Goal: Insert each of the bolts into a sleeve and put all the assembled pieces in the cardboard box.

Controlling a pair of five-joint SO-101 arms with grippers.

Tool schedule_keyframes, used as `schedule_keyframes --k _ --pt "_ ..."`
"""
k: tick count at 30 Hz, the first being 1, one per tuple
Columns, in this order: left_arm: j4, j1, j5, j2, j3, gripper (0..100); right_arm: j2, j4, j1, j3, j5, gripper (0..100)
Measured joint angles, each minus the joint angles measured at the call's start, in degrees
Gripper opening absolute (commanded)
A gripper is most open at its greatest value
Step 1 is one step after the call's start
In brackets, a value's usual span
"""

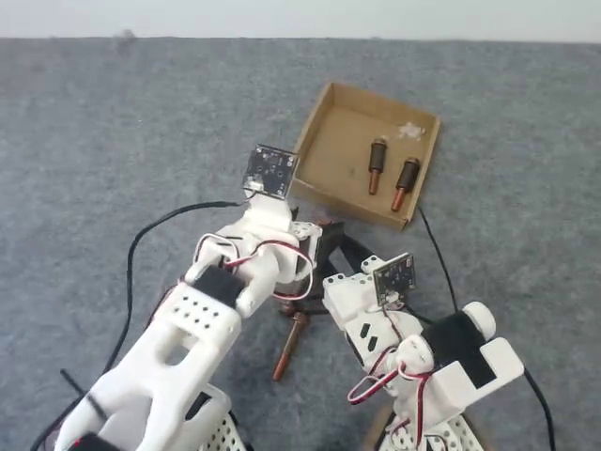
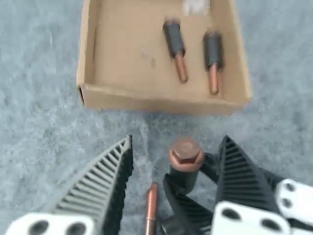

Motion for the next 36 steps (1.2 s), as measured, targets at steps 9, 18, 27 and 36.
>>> schedule_keyframes --k 9,18,27,36 --pt "1.67 0.00 0.00 -19.60 6.33 26 0.00 0.00 0.00 0.00 0.00 0.6" --pt "1.05 -3.34 -0.09 -18.73 6.51 20 0.00 0.00 0.00 0.00 0.00 0.6" --pt "-5.71 -20.66 -0.09 -6.33 7.91 1 0.00 0.00 1.32 0.00 0.00 0.6" --pt "-6.86 -32.97 -3.60 -1.41 12.04 1 0.00 0.00 1.32 0.00 0.00 0.6"
